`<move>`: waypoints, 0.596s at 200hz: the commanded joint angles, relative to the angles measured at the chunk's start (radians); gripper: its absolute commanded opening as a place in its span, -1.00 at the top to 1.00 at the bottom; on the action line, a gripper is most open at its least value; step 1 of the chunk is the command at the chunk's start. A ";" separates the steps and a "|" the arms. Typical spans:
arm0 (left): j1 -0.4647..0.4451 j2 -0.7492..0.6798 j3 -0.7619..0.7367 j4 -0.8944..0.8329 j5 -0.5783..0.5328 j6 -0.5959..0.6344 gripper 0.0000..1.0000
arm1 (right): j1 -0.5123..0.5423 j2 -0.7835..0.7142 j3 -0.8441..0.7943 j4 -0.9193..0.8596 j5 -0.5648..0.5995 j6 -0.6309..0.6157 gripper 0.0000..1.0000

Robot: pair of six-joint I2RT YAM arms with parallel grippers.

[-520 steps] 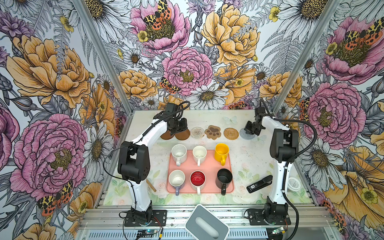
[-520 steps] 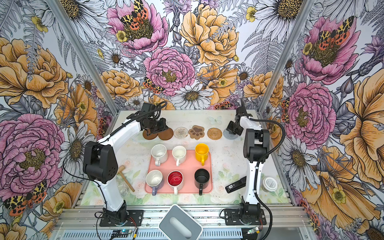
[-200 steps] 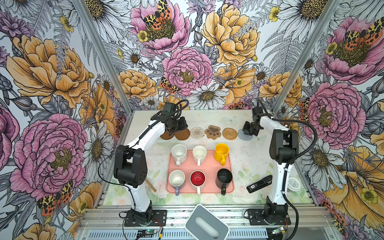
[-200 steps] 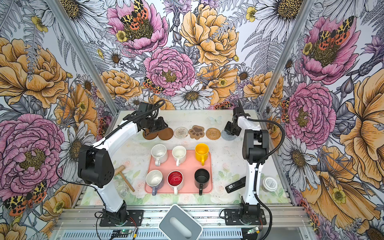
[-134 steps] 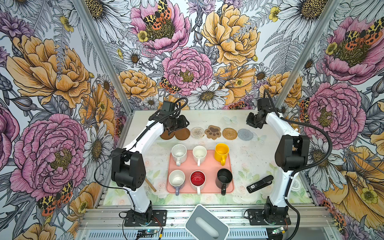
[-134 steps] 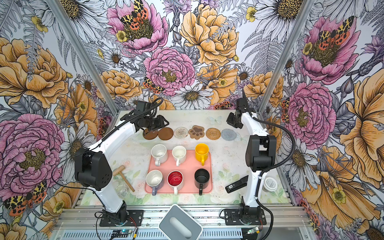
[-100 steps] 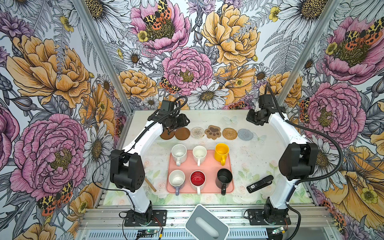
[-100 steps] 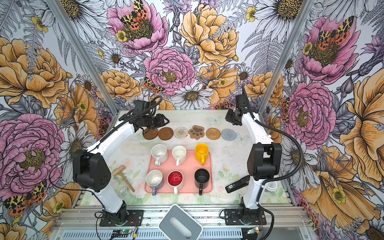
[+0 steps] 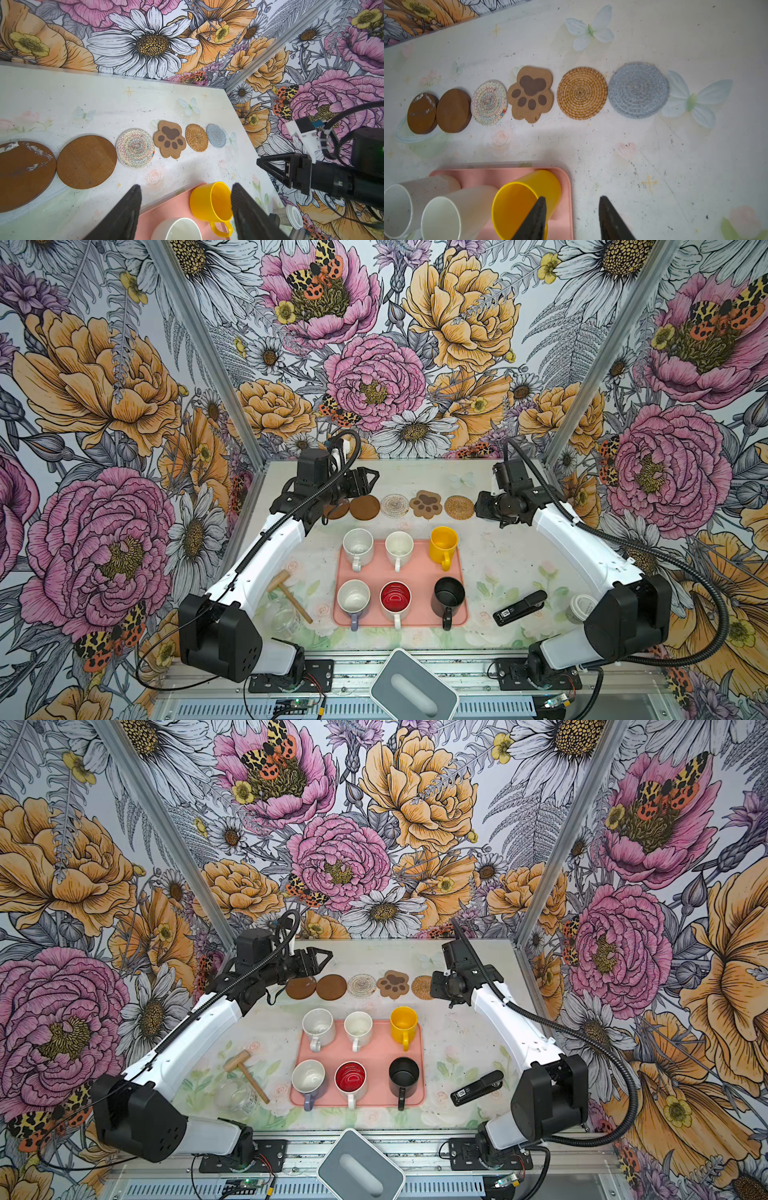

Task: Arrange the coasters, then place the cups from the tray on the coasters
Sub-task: 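Lift the right gripper toward the mugs on the pink tray while the left gripper rises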

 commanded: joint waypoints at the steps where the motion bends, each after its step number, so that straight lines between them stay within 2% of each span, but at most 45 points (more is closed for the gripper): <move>1: -0.008 -0.061 -0.058 0.067 -0.038 0.040 -0.42 | 0.057 -0.096 -0.052 0.015 0.060 0.045 0.08; 38: -0.012 -0.158 -0.139 0.157 -0.101 0.037 -0.47 | 0.172 -0.205 -0.155 0.012 0.091 0.122 0.04; 84: -0.018 -0.253 -0.207 0.226 -0.148 0.055 -0.57 | 0.350 -0.366 -0.300 0.003 0.170 0.273 -0.03; 119: -0.022 -0.296 -0.226 0.231 -0.222 0.058 -0.58 | 0.504 -0.400 -0.371 -0.018 0.205 0.385 -0.04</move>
